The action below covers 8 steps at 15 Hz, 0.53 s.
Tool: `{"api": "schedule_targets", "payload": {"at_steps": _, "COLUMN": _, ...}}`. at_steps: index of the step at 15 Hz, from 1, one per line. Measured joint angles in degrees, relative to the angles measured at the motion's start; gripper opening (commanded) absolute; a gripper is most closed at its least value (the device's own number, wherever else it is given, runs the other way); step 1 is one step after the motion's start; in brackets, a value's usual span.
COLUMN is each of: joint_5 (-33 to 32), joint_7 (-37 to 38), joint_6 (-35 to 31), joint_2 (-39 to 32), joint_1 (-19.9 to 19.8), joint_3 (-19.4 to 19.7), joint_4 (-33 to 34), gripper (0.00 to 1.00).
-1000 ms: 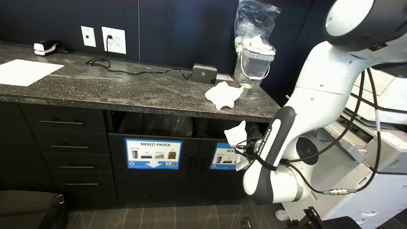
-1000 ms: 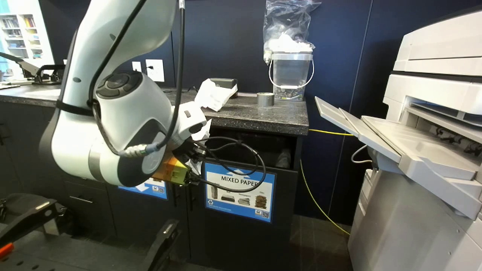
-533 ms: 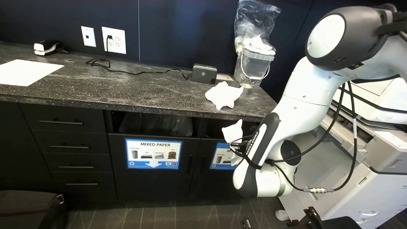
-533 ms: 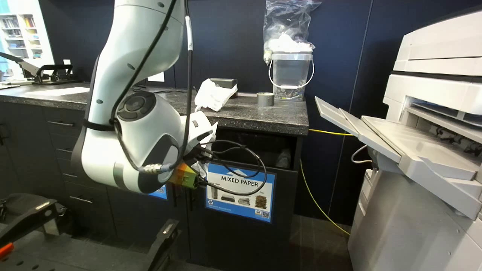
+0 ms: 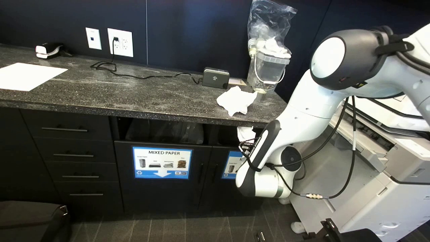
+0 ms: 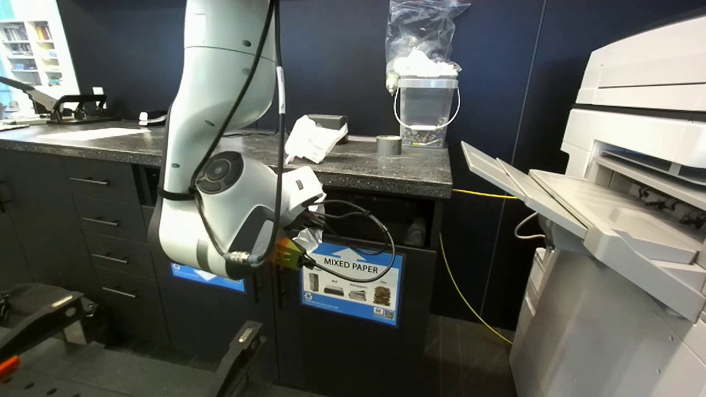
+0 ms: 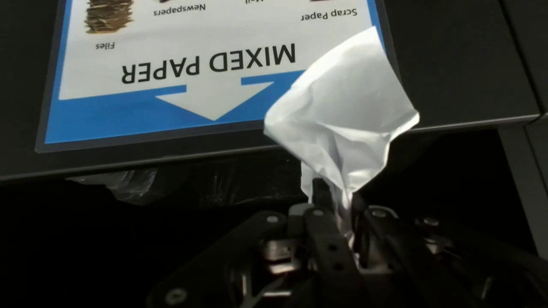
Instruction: Put the two tissues into the rubbish can.
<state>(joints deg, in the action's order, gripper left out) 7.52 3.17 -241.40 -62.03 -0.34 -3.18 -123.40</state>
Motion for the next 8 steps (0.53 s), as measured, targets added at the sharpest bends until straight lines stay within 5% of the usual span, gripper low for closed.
{"api": "schedule_targets", "payload": {"at_steps": 8, "joint_5": 5.4, "joint_7": 1.5, "joint_6": 0.0, "joint_2": -7.7, "joint_1": 2.6, "joint_3": -0.8, "joint_4": 12.5, "gripper": 0.10}}
